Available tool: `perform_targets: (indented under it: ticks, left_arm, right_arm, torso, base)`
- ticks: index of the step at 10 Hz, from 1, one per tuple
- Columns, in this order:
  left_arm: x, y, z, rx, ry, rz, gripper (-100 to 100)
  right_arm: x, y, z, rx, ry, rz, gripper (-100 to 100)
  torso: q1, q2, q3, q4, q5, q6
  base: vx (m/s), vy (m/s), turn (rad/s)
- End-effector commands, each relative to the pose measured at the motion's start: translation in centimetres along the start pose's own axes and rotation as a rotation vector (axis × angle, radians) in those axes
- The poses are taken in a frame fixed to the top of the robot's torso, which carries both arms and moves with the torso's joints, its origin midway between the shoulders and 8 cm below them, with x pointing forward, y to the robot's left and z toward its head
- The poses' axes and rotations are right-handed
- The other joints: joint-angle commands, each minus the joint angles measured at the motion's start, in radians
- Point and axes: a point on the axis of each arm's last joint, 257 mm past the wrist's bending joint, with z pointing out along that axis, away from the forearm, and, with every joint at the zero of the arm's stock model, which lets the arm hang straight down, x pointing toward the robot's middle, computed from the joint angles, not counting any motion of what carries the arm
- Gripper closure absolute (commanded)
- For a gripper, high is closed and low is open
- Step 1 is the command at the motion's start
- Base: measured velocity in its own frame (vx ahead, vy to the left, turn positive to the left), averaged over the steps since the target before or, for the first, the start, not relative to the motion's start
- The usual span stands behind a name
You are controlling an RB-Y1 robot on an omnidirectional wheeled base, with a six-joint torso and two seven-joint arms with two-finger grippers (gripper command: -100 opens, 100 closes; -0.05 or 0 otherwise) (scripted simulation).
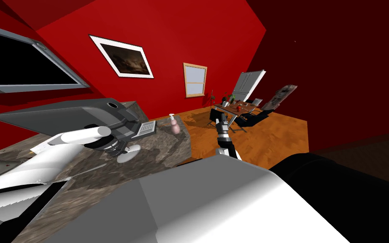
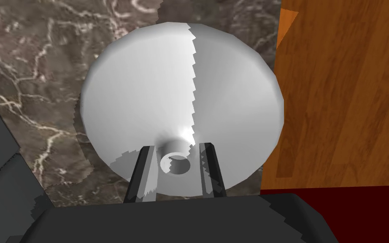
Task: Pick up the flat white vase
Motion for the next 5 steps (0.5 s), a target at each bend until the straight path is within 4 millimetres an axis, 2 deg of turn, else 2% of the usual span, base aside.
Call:
perform_targets:
  ticks: [1, 2, 3, 4, 5]
  left_arm:
    - [0.0, 0.0, 0.0, 0.0, 0.0, 0.0, 100]
    - [0.0, 0.0, 0.0, 0.0, 0.0, 0.0, 100]
    - [0.0, 0.0, 0.0, 0.0, 0.0, 0.0, 0]
    - [1.5, 0.1, 0.0, -0.008, 0.006, 0.025, 100]
    - [2.8, 0.2, 0.0, -0.014, 0.013, 0.045, 100]
  right_arm:
    - [0.0, 0.0, 0.0, 0.0, 0.0, 0.0, 0]
    - [0.0, 0.0, 0.0, 0.0, 0.0, 0.0, 0]
    - [0.0, 0.0, 0.0, 0.0, 0.0, 0.0, 0]
    - [0.0, 0.0, 0.0, 0.0, 0.0, 0.0, 0]
    - [0.0, 0.0, 0.0, 0.0, 0.0, 0.0, 0]
  torso:
    - [0.0, 0.0, 0.0, 0.0, 0.0, 0.0]
    - [0.0, 0.0, 0.0, 0.0, 0.0, 0.0]
    - [0.0, 0.0, 0.0, 0.0, 0.0, 0.0]
    - [0.0, 0.0, 0.0, 0.0, 0.0, 0.0]
    - [0.001, -0.001, -0.001, 0.0, 0.0, -0.001]
  base:
    - [0.0, 0.0, 0.0]
    - [0.0, 0.0, 0.0]
    - [0.0, 0.0, 0.0]
    - [0.034, 0.015, 0.132]
    - [0.062, 0.047, 0.164]
